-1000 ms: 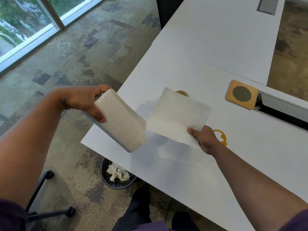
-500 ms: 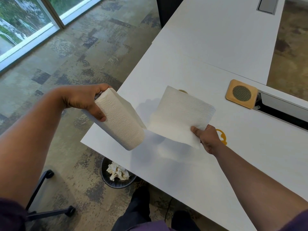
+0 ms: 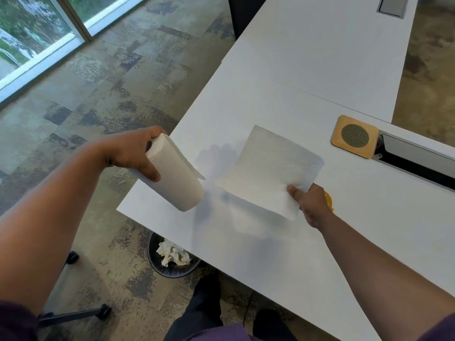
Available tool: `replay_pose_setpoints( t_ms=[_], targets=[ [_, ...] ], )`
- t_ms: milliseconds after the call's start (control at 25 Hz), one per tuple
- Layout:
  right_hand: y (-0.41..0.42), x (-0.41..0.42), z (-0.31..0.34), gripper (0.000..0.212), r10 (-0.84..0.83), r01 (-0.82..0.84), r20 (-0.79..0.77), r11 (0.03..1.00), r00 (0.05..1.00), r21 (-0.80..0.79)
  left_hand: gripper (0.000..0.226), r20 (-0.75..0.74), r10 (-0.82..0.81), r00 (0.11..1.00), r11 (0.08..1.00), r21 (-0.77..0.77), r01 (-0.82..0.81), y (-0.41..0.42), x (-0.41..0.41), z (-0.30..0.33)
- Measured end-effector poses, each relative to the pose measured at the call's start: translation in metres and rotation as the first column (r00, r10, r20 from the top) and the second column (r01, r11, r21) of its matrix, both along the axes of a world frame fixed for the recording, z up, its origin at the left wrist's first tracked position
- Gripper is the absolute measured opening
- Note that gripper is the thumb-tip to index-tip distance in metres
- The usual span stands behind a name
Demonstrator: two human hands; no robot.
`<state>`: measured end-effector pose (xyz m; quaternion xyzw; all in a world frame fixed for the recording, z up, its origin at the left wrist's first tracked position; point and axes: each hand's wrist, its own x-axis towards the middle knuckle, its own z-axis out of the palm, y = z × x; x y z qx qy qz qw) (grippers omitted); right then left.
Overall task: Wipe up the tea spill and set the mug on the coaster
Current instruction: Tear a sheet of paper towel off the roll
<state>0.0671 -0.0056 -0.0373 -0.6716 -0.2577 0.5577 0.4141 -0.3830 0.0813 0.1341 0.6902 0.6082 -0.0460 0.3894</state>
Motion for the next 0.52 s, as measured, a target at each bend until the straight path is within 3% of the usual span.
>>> replay_pose_setpoints(
  t_ms=[80, 280, 520],
  targets=[
    [-0.002, -0.001, -0.001, 0.015, -0.010, 0.010, -0.016, 1.000, 1.000, -0.004, 0.094, -0.045, -0.003, 0.999, 0.999, 0.037, 0.004, -0.004, 0.009, -0.010],
    [-0.007, -0.001, -0.004, 0.015, -0.032, 0.032, -0.019, 0.999, 0.999, -0.010, 0.102, -0.369, -0.045, 0.928, 0.987, 0.124, 0.098, -0.018, 0.031, -0.034],
    [-0.013, 0.000, -0.005, 0.014, -0.033, 0.033, -0.014, 0.999, 0.999, -0.013, 0.099, -0.411, -0.005, 0.911, 0.987, 0.145, 0.071, -0.030, 0.043, -0.052]
  ],
)
